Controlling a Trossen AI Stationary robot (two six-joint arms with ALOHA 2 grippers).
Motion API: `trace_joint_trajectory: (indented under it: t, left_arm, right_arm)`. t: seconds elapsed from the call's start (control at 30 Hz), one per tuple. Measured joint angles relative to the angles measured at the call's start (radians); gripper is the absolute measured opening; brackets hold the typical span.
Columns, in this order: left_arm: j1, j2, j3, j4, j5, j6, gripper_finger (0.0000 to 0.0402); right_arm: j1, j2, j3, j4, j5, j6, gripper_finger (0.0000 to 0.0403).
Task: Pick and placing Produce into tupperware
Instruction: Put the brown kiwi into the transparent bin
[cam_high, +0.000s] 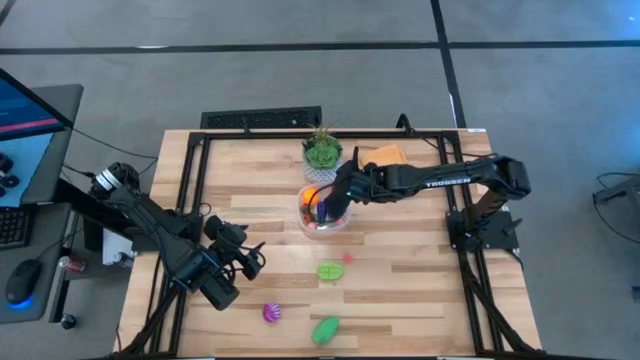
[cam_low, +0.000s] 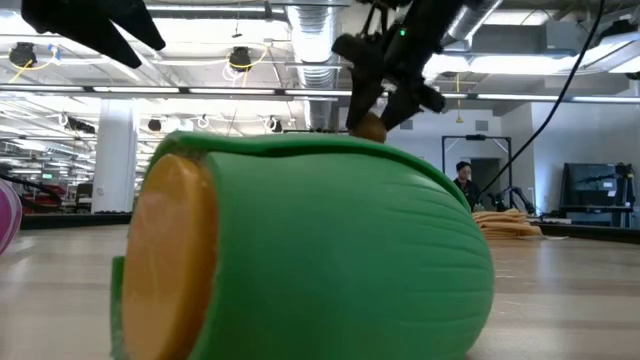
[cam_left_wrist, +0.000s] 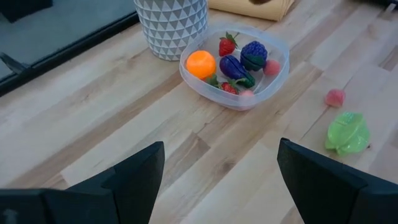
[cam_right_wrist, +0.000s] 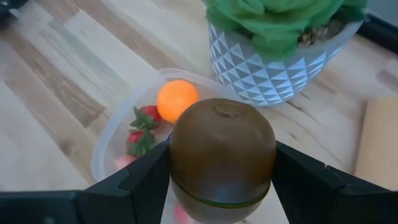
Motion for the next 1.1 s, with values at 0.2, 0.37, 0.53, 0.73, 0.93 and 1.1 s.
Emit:
trace_joint_trajectory:
  t: [0.2,0.37,0.53,0.73,0.93,1.1]
  left_arm:
    - [0.000,0.000,0.000,0.000,0.000,-0.015,0.0302]
    - [0.000,0.000,0.000,0.000,-0.007,-0.021,0.0302]
    - [0.000,0.000,0.000,0.000,-0.008,-0.027,0.0302]
    - [0.000,0.000,0.000,0.000,-0.011,-0.037,0.0302]
    - [0.000,0.000,0.000,0.003,-0.010,-0.041,0.0302]
    - [0.000,0.000,0.000,0.016,-0.006,-0.041,0.0302]
  right_arm:
    - [-0.024,0.000,-0.076,0.141,-0.016,-0.015,0.0271]
    - [-0.039,0.000,-0.120,0.259,-0.016,-0.026,0.0271]
    - [-0.050,0.000,-0.160,0.322,-0.015,-0.035,0.0271]
    - [-0.046,0.065,-0.160,0.350,-0.015,-0.050,0.0271]
    - [-0.023,0.150,-0.156,0.390,-0.039,-0.042,0.0271]
    - [-0.013,0.193,-0.136,0.393,-0.037,-0.042,0.0271]
